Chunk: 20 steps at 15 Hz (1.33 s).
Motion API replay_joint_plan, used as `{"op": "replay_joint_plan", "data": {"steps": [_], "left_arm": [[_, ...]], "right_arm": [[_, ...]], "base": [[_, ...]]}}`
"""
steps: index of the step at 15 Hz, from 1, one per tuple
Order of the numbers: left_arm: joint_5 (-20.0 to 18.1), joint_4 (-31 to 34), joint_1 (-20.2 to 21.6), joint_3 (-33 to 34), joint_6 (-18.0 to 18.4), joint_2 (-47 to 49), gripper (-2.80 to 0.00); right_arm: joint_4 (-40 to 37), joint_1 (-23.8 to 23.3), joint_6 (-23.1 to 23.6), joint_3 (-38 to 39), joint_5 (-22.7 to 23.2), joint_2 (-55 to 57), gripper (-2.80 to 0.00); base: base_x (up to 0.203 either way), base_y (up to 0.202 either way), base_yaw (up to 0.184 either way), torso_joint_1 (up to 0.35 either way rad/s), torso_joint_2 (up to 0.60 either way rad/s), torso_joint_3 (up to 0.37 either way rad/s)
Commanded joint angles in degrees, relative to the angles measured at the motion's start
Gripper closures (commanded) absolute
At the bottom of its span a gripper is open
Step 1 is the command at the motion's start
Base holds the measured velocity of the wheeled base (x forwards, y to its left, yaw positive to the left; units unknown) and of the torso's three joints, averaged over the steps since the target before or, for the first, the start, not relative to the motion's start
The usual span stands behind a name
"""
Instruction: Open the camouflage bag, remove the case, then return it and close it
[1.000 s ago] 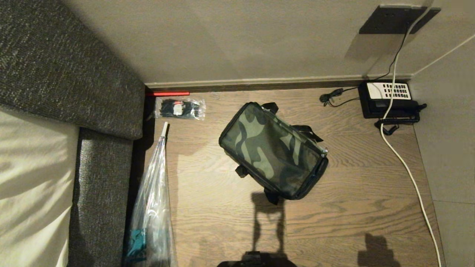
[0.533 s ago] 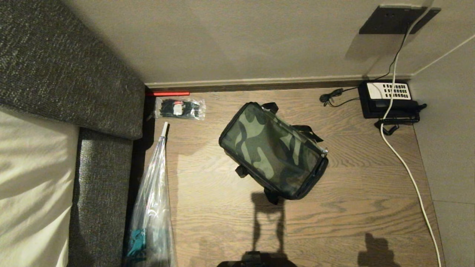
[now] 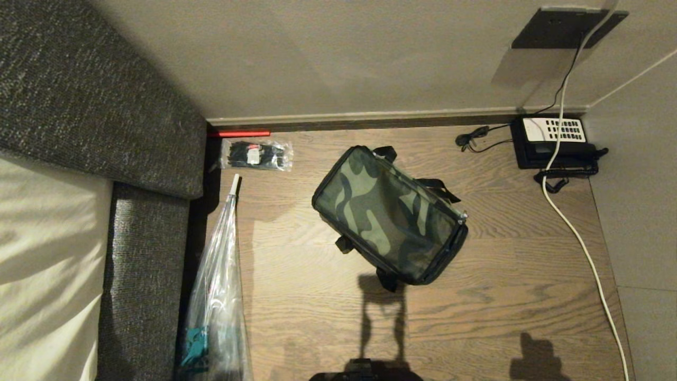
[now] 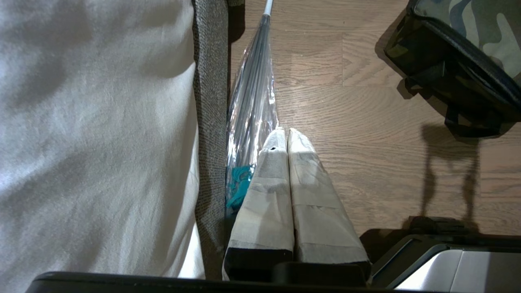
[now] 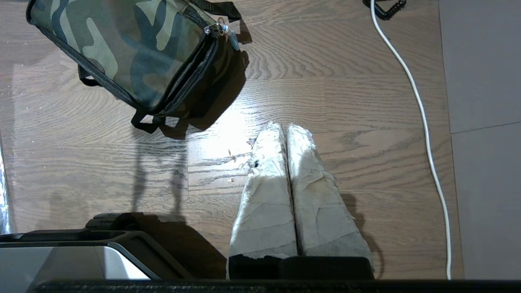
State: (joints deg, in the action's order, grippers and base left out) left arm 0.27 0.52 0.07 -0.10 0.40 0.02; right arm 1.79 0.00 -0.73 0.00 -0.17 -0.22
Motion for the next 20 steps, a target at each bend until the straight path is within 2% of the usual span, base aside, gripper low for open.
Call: {"op": "replay_joint_plan", "data": {"steps": [1,7,20], "left_arm": [[0.1,0.0,0.0,0.0,-0.7,0.0,0.00],[0.1,0.1,0.0,0.0,-0.8,0.0,0.00],[0.1,0.1,0.0,0.0,-0.9,0.0,0.00]], "right_arm": [[0.1,0.0,0.0,0.8,0.0,-0.1,0.00],[0.1,0.0,-0.1,0.8,0.0,-0.1,0.00],[0.1,0.0,0.0,0.9,0.0,-0.1,0.00]], "base": [[0.000,0.000,0.000,0.000,0.00,0.000],[0.000,0.000,0.000,0.001,0.00,0.006],[0.000,0.000,0.000,0.000,0.00,0.197]]}}
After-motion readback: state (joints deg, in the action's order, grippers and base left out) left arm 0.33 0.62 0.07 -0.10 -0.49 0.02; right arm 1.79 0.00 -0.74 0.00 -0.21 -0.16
